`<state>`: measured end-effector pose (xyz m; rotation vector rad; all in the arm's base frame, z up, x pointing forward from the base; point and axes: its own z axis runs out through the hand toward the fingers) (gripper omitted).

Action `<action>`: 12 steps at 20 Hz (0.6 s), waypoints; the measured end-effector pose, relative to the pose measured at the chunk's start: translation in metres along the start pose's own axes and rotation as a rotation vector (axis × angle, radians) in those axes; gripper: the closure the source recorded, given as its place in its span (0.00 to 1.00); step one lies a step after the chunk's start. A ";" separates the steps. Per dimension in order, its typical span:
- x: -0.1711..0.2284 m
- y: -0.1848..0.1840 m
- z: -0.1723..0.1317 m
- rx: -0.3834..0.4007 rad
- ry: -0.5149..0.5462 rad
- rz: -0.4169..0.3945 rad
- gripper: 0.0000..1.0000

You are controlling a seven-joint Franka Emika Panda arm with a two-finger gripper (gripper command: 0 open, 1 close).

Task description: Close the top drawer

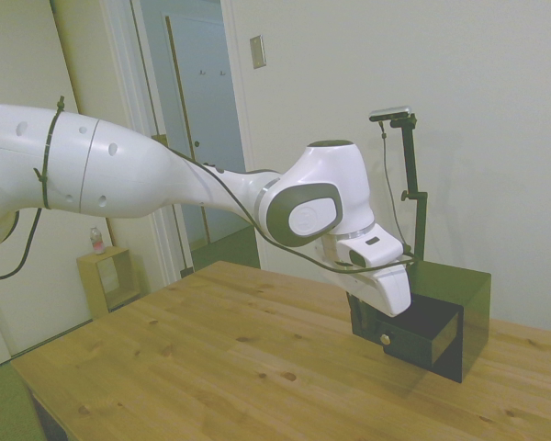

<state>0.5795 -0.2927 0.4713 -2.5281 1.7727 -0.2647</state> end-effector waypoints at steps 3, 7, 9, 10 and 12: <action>0.005 -0.007 -0.002 0.001 0.000 0.005 1.00; 0.014 -0.013 0.000 -0.007 -0.006 0.015 1.00; 0.022 -0.017 -0.001 -0.003 0.003 0.018 1.00; 0.025 -0.020 -0.001 -0.002 0.007 0.018 1.00; 0.029 -0.025 0.000 -0.002 0.006 0.019 1.00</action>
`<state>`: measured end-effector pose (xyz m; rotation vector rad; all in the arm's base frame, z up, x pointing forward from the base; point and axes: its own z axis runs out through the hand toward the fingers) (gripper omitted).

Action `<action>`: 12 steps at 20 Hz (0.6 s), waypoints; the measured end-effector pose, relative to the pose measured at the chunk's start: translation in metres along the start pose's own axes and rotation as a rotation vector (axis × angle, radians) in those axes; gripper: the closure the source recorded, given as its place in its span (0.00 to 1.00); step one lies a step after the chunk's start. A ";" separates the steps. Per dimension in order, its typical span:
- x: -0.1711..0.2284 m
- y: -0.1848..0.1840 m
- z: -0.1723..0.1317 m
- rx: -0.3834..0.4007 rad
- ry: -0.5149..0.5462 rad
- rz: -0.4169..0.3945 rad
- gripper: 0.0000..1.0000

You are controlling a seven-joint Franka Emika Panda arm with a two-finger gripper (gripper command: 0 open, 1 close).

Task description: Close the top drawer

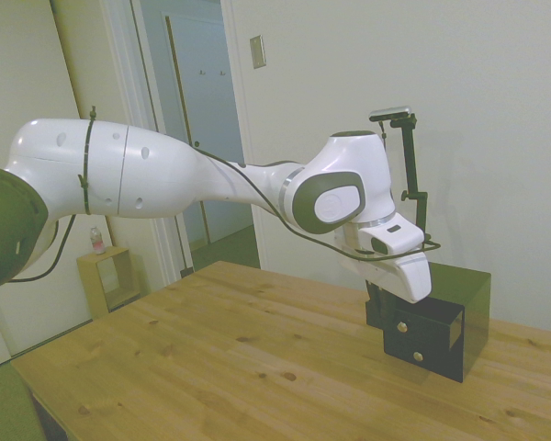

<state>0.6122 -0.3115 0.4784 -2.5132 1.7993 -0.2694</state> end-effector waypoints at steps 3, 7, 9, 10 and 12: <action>0.006 -0.008 0.000 0.001 0.002 0.000 1.00; 0.016 -0.018 0.000 -0.004 0.011 -0.003 1.00; 0.021 -0.022 0.003 -0.009 0.014 -0.004 1.00; 0.023 -0.024 0.004 -0.010 0.017 -0.005 1.00; 0.026 -0.029 0.004 -0.015 0.019 -0.009 1.00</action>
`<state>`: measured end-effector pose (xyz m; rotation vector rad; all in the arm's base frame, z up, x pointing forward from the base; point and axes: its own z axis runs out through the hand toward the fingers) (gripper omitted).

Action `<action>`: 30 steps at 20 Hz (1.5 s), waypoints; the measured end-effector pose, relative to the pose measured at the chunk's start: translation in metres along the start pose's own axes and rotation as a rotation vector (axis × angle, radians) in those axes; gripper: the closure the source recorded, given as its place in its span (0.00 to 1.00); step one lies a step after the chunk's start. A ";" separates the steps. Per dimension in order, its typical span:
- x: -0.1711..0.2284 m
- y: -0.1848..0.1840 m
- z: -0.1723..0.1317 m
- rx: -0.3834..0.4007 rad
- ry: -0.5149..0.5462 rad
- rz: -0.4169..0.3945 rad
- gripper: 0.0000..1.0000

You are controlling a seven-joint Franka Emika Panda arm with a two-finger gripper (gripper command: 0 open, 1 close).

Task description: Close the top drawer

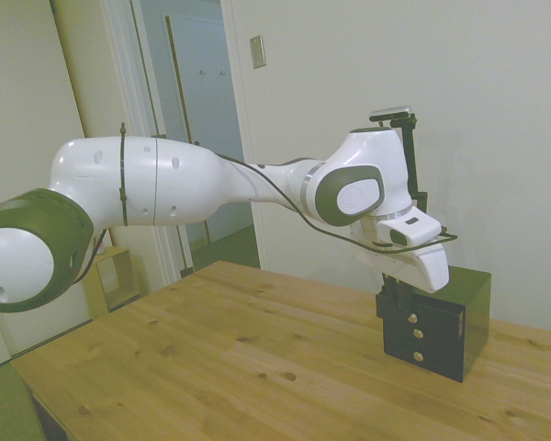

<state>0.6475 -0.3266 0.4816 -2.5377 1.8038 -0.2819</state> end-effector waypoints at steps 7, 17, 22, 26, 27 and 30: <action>0.004 -0.011 0.002 -0.022 0.025 -0.031 1.00; 0.002 -0.028 0.004 -0.032 0.065 -0.066 1.00; 0.001 -0.035 0.003 -0.031 0.070 -0.074 1.00; -0.003 -0.038 0.004 -0.034 0.071 -0.082 1.00; -0.005 -0.038 0.005 -0.033 0.069 -0.084 1.00; -0.022 -0.038 0.007 -0.025 0.057 -0.093 1.00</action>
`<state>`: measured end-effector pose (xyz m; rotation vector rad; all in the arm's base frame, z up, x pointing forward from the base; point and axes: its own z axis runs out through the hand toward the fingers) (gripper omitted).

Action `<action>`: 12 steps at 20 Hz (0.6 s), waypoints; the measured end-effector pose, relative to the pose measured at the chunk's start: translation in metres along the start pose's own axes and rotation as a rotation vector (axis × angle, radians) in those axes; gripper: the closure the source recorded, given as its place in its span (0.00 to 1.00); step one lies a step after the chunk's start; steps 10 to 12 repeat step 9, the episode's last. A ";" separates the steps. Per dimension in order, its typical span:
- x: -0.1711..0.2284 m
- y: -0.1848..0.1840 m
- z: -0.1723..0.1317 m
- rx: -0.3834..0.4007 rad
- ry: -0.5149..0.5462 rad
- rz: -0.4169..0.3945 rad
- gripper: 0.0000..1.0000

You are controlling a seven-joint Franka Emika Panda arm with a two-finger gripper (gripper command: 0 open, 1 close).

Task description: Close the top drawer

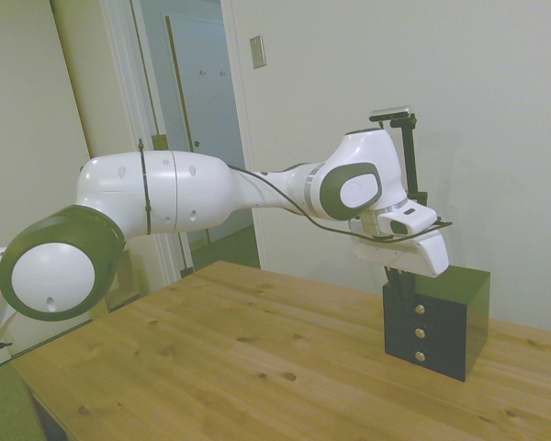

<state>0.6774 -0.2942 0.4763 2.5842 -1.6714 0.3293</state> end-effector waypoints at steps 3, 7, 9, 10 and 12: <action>-0.021 0.007 -0.005 0.009 -0.019 0.006 1.00; -0.047 0.030 -0.020 0.017 -0.057 0.040 1.00; -0.063 0.042 -0.032 0.023 -0.079 0.054 0.00; -0.063 0.042 -0.032 0.023 -0.079 0.054 0.00; -0.063 0.042 -0.032 0.023 -0.079 0.054 0.00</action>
